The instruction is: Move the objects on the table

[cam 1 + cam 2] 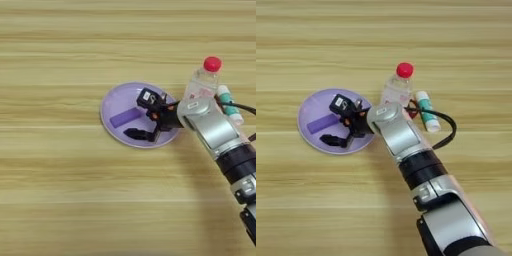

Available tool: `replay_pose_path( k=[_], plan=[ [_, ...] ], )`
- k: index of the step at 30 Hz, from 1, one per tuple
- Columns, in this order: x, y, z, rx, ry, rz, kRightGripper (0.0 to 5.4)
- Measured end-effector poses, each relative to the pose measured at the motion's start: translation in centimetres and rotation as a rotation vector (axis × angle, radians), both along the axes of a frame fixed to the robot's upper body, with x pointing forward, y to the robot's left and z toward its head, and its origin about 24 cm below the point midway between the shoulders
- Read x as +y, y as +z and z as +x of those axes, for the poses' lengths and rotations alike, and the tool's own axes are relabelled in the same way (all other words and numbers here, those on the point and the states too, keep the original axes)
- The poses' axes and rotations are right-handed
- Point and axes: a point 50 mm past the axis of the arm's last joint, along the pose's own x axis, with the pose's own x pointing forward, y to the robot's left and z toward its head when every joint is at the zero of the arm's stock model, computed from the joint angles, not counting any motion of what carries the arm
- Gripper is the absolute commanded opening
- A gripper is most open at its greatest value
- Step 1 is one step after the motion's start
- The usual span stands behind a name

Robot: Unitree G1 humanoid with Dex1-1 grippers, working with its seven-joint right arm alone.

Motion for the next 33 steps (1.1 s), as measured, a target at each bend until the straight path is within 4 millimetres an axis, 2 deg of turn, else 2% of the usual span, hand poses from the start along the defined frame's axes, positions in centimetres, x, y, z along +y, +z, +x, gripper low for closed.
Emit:
replay_pose_path(
  k=[33],
  plan=[
    [0.2,-1.1,2.3,-0.028,0.061,0.058,5.38]
  ],
)
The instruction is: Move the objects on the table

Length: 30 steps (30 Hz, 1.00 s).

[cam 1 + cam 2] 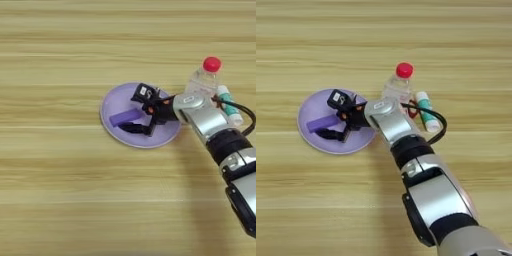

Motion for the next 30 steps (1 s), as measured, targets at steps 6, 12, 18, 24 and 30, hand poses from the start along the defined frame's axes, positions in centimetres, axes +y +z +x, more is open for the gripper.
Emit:
replay_pose_path(
  k=[6,12,18,24,30],
  plan=[
    [0.14,0.03,-0.09,-0.001,0.023,-0.004,5.13],
    [0.25,0.04,-0.17,0.005,0.038,-0.003,4.42],
    [0.35,0.0,-0.37,0.012,0.049,-0.001,3.82],
    [0.49,-0.06,-0.7,0.009,0.057,0.002,3.14],
    [0.62,-0.04,-0.84,0.006,0.063,0.002,2.58]
  ],
)
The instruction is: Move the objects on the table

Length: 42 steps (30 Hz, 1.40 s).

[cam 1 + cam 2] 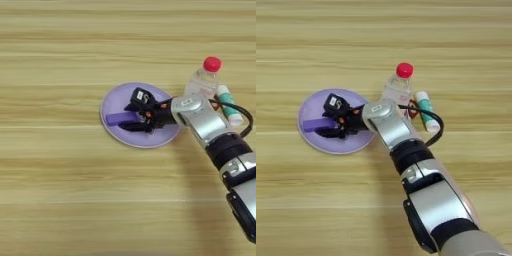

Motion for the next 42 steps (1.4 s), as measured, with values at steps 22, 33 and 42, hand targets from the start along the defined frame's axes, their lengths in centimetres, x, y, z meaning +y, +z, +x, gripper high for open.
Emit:
replay_pose_path(
  k=[22,33,42],
  plan=[
    [0.07,0.07,-0.58,-0.009,-0.013,0.01,1.43],
    [0.01,0.0,-0.87,-0.03,-0.055,0.019,1.43],
    [-0.1,0.1,-0.84,-0.092,-0.144,0.045,1.43]
  ],
)
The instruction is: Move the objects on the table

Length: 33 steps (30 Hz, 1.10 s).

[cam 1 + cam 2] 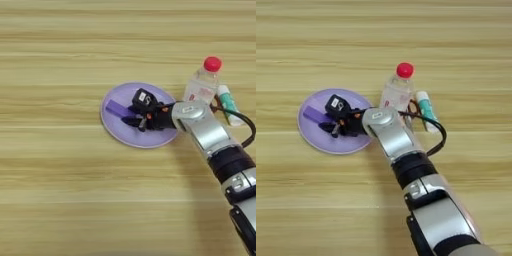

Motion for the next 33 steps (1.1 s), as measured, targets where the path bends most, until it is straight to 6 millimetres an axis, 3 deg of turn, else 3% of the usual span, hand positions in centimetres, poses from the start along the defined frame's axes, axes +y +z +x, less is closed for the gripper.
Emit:
replay_pose_path(
  k=[10,12,17,33],
  plan=[
    [0.9,2.6,0.0,-0.181,-0.129,0.131,1.43],
    [0.7,3.7,0.2,-0.251,-0.222,0.194,1.43],
    [1.2,4.8,-0.9,-0.362,-0.321,0.305,1.43],
    [1.3,5.4,-2.0,-0.434,-0.376,0.36,1.43]
  ],
)
